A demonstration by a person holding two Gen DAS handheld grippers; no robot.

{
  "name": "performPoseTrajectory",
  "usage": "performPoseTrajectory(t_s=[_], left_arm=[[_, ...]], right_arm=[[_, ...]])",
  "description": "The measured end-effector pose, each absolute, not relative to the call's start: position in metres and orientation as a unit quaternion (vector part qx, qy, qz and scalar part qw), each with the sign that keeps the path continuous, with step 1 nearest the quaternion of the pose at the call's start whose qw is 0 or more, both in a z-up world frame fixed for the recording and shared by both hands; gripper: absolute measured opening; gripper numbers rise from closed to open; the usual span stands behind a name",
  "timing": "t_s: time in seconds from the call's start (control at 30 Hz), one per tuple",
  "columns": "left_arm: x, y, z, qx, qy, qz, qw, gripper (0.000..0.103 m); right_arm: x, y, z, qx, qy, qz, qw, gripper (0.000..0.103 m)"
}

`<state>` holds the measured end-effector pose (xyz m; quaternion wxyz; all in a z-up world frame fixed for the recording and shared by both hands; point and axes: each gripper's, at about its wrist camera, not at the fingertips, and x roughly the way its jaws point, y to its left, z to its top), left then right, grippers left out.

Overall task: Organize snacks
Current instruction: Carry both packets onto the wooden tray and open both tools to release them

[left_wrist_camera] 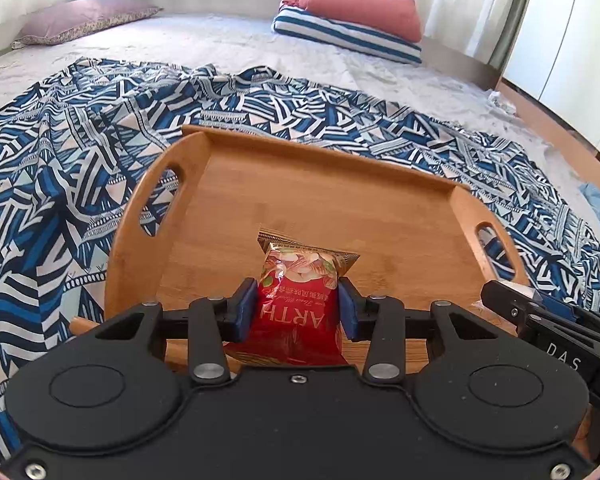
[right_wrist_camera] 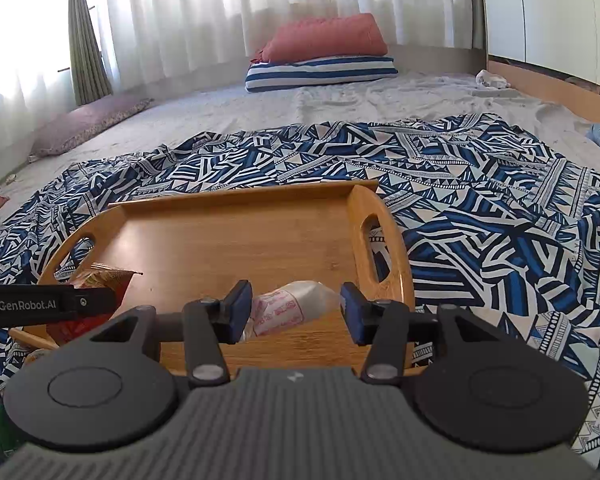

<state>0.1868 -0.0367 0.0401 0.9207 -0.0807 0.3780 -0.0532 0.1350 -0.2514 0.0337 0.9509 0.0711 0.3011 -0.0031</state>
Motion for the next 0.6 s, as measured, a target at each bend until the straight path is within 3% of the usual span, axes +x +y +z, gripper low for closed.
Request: performPoseTrajectory(t_s=[0.6], left_arm=[[0.198, -0.043, 0.027, -0.075, 0.380, -0.049, 0.921, 0.041]], right_arm=[[0.146, -0.252, 0.013, 0.088, 0.318, -0.003, 0.944, 0.053]])
